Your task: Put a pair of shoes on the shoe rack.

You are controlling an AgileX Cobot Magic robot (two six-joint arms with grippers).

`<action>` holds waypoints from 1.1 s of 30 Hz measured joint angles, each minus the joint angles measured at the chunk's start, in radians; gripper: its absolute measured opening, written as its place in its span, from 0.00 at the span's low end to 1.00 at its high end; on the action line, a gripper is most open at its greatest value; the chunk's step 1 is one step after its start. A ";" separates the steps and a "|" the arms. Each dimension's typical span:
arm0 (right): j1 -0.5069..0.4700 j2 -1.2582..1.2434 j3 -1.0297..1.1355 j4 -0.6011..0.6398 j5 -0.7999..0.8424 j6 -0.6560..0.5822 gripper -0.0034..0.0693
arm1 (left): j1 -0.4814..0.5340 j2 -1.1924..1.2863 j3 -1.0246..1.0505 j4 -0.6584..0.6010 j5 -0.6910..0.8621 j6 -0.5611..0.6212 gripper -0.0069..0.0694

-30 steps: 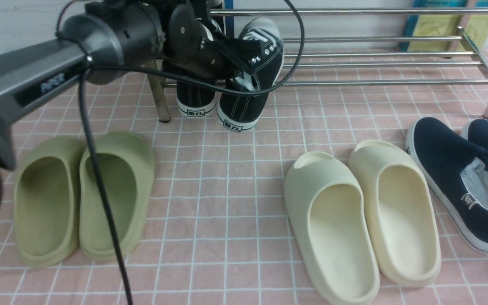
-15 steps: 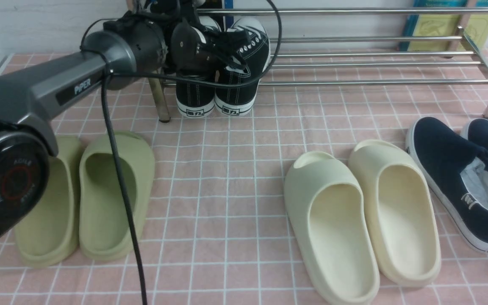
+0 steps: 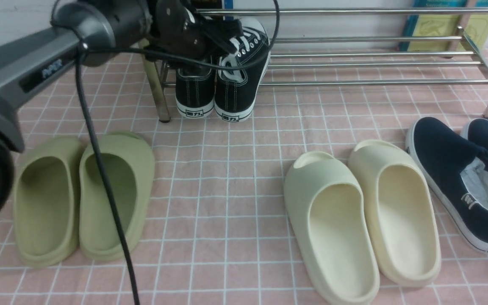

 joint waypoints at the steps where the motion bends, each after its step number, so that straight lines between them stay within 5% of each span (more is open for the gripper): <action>1: 0.000 0.000 0.000 0.000 0.000 0.000 0.38 | 0.000 -0.013 -0.001 0.000 0.017 0.014 0.69; 7: 0.000 0.000 0.000 0.000 0.000 0.000 0.38 | 0.000 -0.234 -0.005 0.011 0.274 0.215 0.55; 14: 0.000 0.000 0.000 0.000 0.000 0.000 0.38 | 0.000 -0.571 0.037 0.130 0.493 0.265 0.15; 33: 0.000 0.000 0.000 0.000 0.000 0.000 0.38 | 0.000 -1.511 1.019 0.248 0.342 0.094 0.10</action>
